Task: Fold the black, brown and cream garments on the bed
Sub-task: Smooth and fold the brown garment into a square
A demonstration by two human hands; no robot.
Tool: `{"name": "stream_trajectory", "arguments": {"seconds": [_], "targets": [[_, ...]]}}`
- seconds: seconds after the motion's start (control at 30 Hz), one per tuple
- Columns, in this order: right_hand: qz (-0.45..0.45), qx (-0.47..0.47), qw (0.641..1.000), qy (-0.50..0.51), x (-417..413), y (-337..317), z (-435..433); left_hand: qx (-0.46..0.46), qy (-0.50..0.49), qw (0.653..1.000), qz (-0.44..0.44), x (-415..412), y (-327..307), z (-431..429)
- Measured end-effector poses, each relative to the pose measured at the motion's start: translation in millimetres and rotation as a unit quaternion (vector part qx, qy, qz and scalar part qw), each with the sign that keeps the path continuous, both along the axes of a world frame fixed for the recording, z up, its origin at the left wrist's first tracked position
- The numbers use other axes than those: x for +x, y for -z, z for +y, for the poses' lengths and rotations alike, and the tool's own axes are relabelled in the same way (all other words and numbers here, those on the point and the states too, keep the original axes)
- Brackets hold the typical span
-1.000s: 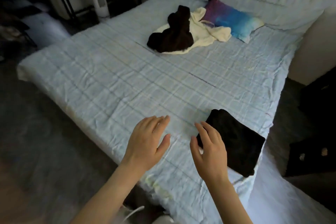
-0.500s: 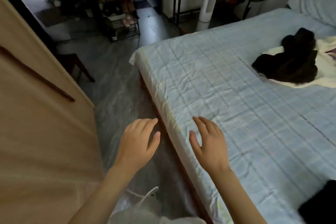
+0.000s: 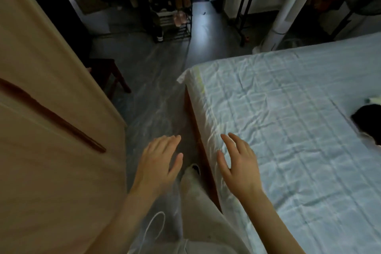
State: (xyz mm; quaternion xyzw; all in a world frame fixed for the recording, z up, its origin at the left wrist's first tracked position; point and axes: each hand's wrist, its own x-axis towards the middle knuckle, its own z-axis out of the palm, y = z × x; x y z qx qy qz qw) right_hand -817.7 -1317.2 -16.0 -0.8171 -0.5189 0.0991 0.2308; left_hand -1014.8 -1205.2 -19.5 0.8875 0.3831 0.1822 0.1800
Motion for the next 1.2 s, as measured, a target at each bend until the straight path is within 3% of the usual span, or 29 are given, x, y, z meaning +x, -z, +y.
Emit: {"name": "stream_trajectory", "arguments": {"seconds": [0.33,0.53,0.73,1.0,1.2], "targets": [[-0.003,0.04,0.997,-0.065,125.6,-26.5,266.7,0.052,-0.037,0.998,0.012,111.1,-58.2,259.2],[-0.008,0.037,0.997,-0.065,168.9,-20.7,394.2,0.033,-0.044,0.998,0.032,144.6,-42.6,380.9],[0.017,0.022,1.0,0.002,182.9,12.8,524.0,0.006,0.001,0.998,0.057,169.4,-11.8,523.3],[0.003,0.042,0.993,0.108,223.3,-23.0,708.7,0.055,0.08,0.994,0.048,239.2,-77.6,773.3],[-0.024,0.056,0.982,0.177,283.4,-32.6,799.1,0.055,0.161,0.985,0.032,321.6,-73.2,884.9]]}}
